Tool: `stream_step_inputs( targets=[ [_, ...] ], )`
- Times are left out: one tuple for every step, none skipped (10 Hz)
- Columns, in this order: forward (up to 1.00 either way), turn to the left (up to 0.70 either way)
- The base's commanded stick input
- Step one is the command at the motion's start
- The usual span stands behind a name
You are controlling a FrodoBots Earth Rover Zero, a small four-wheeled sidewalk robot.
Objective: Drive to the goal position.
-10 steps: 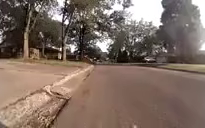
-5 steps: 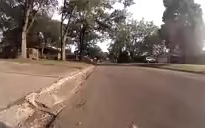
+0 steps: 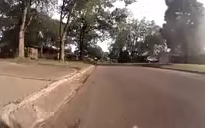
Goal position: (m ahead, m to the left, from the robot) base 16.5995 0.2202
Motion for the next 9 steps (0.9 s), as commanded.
stream_step_inputs(
  targets=[
    [1.0,0.0],
    [1.0,0.0],
    [1.0,0.0],
    [1.0,0.0],
    [1.0,0.0],
    [1.0,0.0],
    [1.0,0.0],
    [1.0,0.0],
    [1.0,0.0]
  ],
)
